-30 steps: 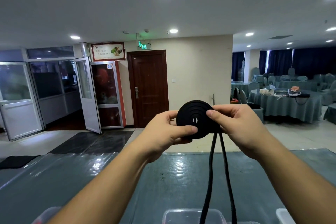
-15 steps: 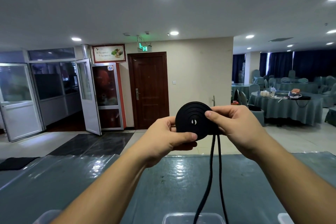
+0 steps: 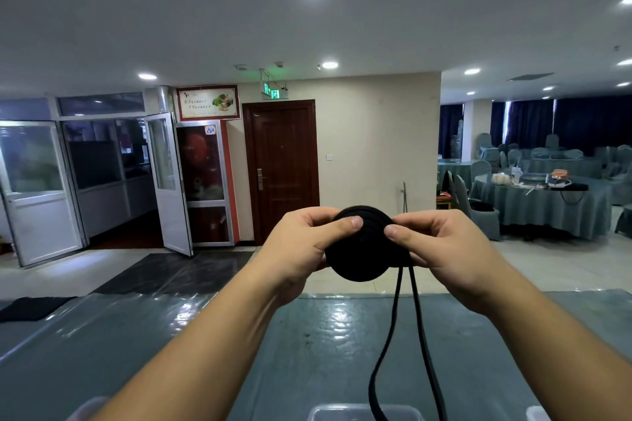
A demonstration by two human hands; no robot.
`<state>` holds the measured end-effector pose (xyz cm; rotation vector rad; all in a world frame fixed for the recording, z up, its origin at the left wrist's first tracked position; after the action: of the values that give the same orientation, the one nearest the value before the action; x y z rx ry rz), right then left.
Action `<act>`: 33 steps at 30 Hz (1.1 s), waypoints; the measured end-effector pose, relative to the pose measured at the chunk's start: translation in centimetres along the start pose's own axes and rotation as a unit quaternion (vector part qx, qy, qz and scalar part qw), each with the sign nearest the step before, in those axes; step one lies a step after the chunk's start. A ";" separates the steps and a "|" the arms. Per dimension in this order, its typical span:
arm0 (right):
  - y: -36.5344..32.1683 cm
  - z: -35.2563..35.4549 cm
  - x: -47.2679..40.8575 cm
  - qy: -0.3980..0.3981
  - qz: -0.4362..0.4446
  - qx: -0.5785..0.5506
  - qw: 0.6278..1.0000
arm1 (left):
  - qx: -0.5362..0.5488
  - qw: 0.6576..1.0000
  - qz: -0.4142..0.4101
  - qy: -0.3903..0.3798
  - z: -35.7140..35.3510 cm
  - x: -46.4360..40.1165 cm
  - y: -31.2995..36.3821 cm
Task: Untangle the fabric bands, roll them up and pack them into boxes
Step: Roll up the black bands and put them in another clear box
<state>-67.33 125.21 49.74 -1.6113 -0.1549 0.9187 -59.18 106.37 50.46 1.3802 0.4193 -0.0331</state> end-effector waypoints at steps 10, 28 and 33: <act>0.1 0.2 -0.2 -0.039 -0.013 0.112 0.993 | -0.100 0.995 -0.029 -0.006 0.0 -0.1 0.1; 0.3 0.5 0.3 -0.001 -0.003 0.063 0.998 | -0.078 0.996 0.006 -0.044 -0.2 0.6 0.3; 0.9 0.2 0.8 0.020 -0.022 -0.041 0.999 | 0.030 0.999 0.003 0.011 -0.9 0.5 -0.3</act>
<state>-67.29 125.53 48.56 -1.6946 -0.2010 0.8545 -59.06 107.24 49.92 1.4417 0.4369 -0.0257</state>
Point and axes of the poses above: each hand's wrist, its own x-axis away from the middle knuckle, its own z-axis out of the back of the hand, y = z × x, the point moved 1 cm from there along -x, towards the middle knuckle, and after that the axes turned 6 degrees about -x, right-handed, at the moved point
